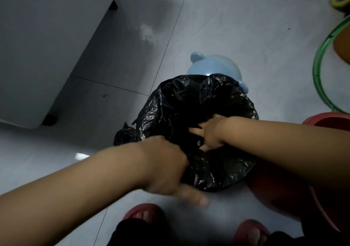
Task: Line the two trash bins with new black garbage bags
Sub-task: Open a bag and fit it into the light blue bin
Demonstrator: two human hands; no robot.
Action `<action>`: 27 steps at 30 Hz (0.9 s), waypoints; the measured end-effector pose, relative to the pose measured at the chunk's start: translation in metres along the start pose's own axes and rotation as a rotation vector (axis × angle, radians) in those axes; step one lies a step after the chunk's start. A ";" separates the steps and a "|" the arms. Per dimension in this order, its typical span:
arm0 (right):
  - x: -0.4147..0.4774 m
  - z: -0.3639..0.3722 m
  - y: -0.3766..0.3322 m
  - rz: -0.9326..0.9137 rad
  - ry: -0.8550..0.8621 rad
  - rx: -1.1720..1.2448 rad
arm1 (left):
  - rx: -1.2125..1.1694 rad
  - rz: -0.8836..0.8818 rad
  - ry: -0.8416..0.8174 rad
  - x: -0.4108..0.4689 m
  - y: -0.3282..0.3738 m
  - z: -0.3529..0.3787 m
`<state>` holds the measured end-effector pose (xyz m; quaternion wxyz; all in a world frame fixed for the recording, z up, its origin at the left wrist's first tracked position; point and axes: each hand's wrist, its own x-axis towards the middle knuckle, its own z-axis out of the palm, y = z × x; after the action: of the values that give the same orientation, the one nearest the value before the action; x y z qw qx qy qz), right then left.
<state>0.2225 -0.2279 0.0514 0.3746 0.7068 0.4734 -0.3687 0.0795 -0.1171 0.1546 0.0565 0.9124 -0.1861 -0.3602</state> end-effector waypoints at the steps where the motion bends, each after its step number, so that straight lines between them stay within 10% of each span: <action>1: -0.005 -0.005 0.001 -0.020 0.037 0.022 | -0.028 0.009 0.131 0.001 -0.003 -0.007; 4: -0.019 -0.011 0.004 -0.107 0.227 0.029 | 0.154 0.015 0.304 0.019 -0.015 -0.018; 10: -0.023 0.017 0.002 -0.003 -0.056 -0.111 | 0.413 -0.271 -0.370 0.051 -0.029 -0.003; 14: -0.029 0.016 0.000 0.043 -0.015 -0.083 | 0.442 -0.298 -0.222 0.050 -0.030 0.000; 19: -0.048 -0.004 -0.003 -0.069 0.507 -0.112 | 0.487 -0.094 0.282 0.046 -0.035 -0.009; 27: -0.039 0.007 0.011 0.132 0.271 -0.107 | 0.462 -0.380 -0.054 0.043 -0.036 -0.006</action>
<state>0.2204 -0.2523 0.0838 0.3677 0.7587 0.4911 -0.2192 0.1234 -0.1009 0.1230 -0.2258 0.9097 -0.0906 -0.3365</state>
